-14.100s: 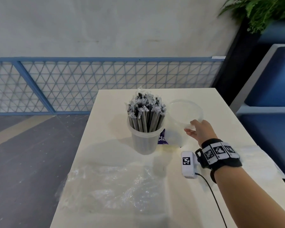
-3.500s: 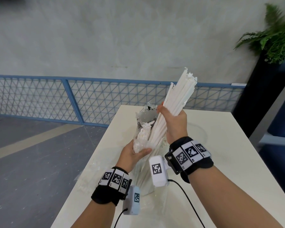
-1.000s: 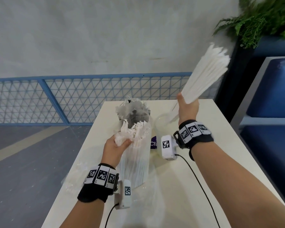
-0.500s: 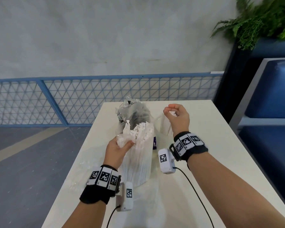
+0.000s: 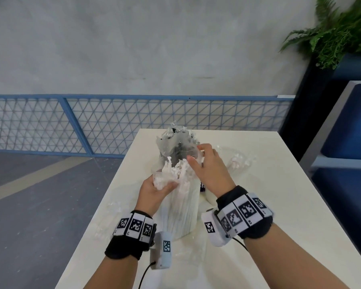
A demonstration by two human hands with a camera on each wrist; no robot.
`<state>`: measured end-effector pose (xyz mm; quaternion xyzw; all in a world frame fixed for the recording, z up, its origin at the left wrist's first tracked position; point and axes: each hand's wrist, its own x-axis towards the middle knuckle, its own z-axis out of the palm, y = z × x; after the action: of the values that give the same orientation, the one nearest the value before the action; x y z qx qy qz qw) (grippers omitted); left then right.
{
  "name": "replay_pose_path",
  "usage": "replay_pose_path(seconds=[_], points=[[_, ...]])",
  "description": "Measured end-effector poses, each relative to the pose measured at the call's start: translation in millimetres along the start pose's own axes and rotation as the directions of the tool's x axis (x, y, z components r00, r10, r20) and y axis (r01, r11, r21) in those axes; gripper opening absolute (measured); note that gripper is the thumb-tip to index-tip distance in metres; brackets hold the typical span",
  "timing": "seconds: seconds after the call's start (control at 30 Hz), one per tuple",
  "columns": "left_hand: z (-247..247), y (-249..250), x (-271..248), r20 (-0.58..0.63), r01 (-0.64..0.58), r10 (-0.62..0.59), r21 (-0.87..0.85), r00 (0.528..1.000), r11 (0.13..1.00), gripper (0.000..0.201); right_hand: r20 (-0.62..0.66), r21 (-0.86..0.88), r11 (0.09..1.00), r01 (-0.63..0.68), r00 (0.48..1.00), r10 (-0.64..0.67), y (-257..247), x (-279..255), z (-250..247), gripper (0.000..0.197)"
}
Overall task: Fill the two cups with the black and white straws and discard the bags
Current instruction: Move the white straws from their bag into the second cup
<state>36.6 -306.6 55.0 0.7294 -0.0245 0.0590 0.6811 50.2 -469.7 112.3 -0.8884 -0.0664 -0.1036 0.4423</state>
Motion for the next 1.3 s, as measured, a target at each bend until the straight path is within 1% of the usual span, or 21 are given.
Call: replay_pose_path(seconds=[0.07, 0.17, 0.23, 0.3, 0.33, 0.4, 0.43, 0.47, 0.5, 0.53, 0.57, 0.63, 0.67, 0.77, 0.83, 0.9, 1.03, 1.1, 1.17, 1.27, 1.3], points=[[-3, 1, -1, 0.077, 0.046, -0.045, -0.012, 0.996, 0.999, 0.050, 0.082, 0.050, 0.997, -0.058, 0.995, 0.054, 4, 1, 0, 0.038], [-4, 3, -2, 0.164, 0.098, -0.092, -0.029, 0.982, 0.995, 0.071, 0.180, 0.354, 0.915, -0.196, 0.974, 0.139, 11, 0, 5, 0.038], [-3, 3, -1, 0.168, 0.110, -0.101, -0.044, 0.981, 0.993, 0.073, 0.228, 0.426, 0.876, -0.224, 0.964, 0.136, 15, -2, 11, 0.044], [-2, -1, 0, 0.156, 0.115, -0.107, -0.043, 0.982, 0.992, 0.068, 0.219, 0.407, 0.890, -0.208, 0.968, 0.125, 21, -4, 15, 0.046], [-2, -3, 1, 0.144, 0.112, -0.106, -0.037, 0.984, 0.993, 0.063, 0.177, 0.371, 0.912, -0.177, 0.977, 0.118, 23, -5, 16, 0.046], [-2, -6, 1, 0.112, 0.113, -0.108, -0.039, 0.988, 0.993, 0.056, -0.035, 0.287, 0.958, -0.030, 0.998, 0.042, 23, -8, 15, 0.043], [-2, -6, 2, 0.097, 0.116, -0.111, -0.041, 0.989, 0.992, 0.055, -0.169, 0.245, 0.966, 0.087, 0.985, -0.046, 20, -11, 12, 0.037], [-3, -7, 3, 0.090, 0.118, -0.114, -0.039, 0.989, 0.992, 0.055, -0.261, 0.188, 0.960, 0.208, 0.953, -0.155, 17, -13, 8, 0.028], [-3, -7, 3, 0.093, 0.116, -0.112, -0.043, 0.989, 0.992, 0.055, -0.278, 0.120, 0.946, 0.301, 0.925, -0.259, 12, -16, 2, 0.021], [-4, -7, 3, 0.107, 0.112, -0.106, -0.046, 0.989, 0.993, 0.056, -0.220, 0.065, 0.935, 0.349, 0.919, -0.328, 10, -18, -3, 0.018], [-5, -6, 2, 0.126, 0.110, -0.102, -0.058, 0.987, 0.992, 0.055, -0.102, 0.038, 0.936, 0.350, 0.933, -0.345, 9, -20, -8, 0.021], [-8, -8, 3, 0.145, 0.109, -0.099, -0.064, 0.984, 0.992, 0.051, 0.162, 0.037, 0.964, 0.264, 0.950, -0.266, 16, -21, -15, 0.035], [-9, -9, 4, 0.154, 0.109, -0.101, -0.050, 0.983, 0.993, 0.052, 0.221, 0.053, 0.972, 0.230, 0.946, -0.235, 21, -21, -15, 0.040], [-9, -11, 4, 0.211, 0.105, -0.104, 0.008, 0.972, 0.994, 0.070, 0.150, 0.109, 0.972, 0.208, 0.963, -0.223, 32, -22, -9, 0.034], [-6, -13, 3, 0.217, 0.080, -0.087, 0.041, 0.972, 0.996, 0.064, 0.114, 0.139, 0.967, 0.212, 0.967, -0.228, 33, -23, -3, 0.033], [-3, -13, 3, 0.173, 0.059, -0.067, 0.048, 0.983, 0.997, 0.057, 0.077, 0.157, 0.963, 0.219, 0.969, -0.233, 34, -24, 1, 0.036], [-4, -17, 4, 0.138, 0.062, -0.065, 0.028, 0.988, 0.998, 0.065, -0.062, 0.105, 0.968, 0.227, 0.973, -0.222, 37, -25, 9, 0.041], [-4, -18, 4, 0.139, 0.069, -0.073, 0.033, 0.988, 0.997, 0.065, -0.092, 0.064, 0.974, 0.219, 0.973, -0.213, 36, -25, 10, 0.045], [-5, -19, 4, 0.129, 0.071, -0.074, 0.030, 0.989, 0.997, 0.066, -0.033, 0.060, 0.970, 0.235, 0.972, -0.234, 33, -24, 7, 0.043], [-11, -21, 6, 0.086, 0.094, -0.094, 0.005, 0.992, 0.996, 0.064, 0.165, 0.166, 0.963, 0.211, 0.957, -0.238, 29, -22, -2, 0.030], [-12, -21, 6, 0.077, 0.097, -0.097, 0.008, 0.992, 0.995, 0.062, 0.182, 0.192, 0.962, 0.193, 0.956, -0.228, 28, -20, -4, 0.029]])
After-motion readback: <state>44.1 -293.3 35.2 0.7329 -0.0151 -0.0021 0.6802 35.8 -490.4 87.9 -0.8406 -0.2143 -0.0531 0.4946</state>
